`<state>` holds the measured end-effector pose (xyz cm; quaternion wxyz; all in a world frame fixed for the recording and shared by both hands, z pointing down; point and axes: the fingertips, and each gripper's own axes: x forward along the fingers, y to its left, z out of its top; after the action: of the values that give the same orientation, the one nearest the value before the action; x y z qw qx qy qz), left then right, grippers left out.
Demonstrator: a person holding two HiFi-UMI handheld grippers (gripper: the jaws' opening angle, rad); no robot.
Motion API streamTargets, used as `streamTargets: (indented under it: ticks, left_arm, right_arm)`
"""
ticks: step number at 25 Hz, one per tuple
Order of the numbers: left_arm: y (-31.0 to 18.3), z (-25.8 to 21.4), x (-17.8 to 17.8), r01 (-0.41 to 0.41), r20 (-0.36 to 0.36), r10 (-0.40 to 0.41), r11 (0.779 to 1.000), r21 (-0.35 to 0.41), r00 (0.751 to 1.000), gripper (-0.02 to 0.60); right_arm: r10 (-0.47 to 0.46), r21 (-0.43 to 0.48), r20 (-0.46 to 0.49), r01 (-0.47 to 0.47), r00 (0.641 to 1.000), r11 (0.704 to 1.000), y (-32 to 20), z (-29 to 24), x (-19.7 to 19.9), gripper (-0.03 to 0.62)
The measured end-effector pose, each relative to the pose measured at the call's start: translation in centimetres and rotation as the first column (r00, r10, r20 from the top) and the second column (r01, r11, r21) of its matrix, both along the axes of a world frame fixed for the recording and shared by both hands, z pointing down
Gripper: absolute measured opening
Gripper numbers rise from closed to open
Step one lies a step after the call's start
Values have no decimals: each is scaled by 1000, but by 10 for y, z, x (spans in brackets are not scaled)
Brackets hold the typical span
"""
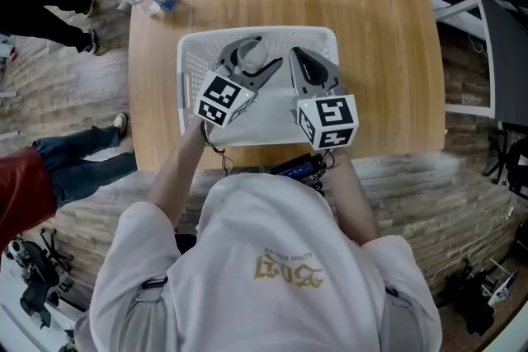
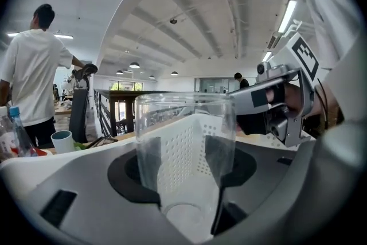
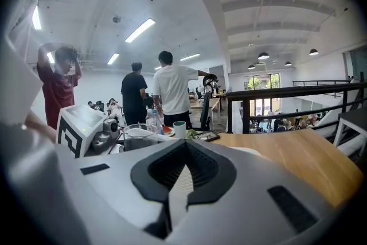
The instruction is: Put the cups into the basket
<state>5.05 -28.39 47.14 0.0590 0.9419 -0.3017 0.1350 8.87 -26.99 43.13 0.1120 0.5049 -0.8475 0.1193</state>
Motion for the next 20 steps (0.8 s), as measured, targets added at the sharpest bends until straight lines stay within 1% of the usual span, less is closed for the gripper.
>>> streamTargets:
  ticks: [4, 6, 10, 13, 16, 20]
  left_arm:
    - [0, 11, 2, -30, 12, 30, 999, -22, 999, 264]
    - [2, 20, 5, -51, 34, 52, 998, -38, 998, 264]
    - [-1, 44, 10, -48, 87, 56, 995, -86, 995, 264]
    - [0, 58, 10, -64, 109, 76, 992, -112, 991, 264]
    - [-1, 66, 11, -64, 109, 79, 989, -134, 991, 264]
    - [-2, 79, 11, -46, 100, 67, 980, -193, 993, 264]
  right_arm:
    - [-3, -16, 7, 4, 1000, 1000, -4, 7, -4, 9]
    - [-4, -28, 15, 5, 1000, 1000, -6, 12, -5, 9]
    - [-18, -53, 5, 18, 1000, 998, -11, 23, -8, 9]
    - [-29, -62, -1, 29, 1000, 998, -15, 28, -13, 9]
    - [-31, -65, -10, 31, 999, 997, -18, 32, -14, 9]
    - [-49, -74, -17, 48, 999, 996, -22, 38, -20, 9]
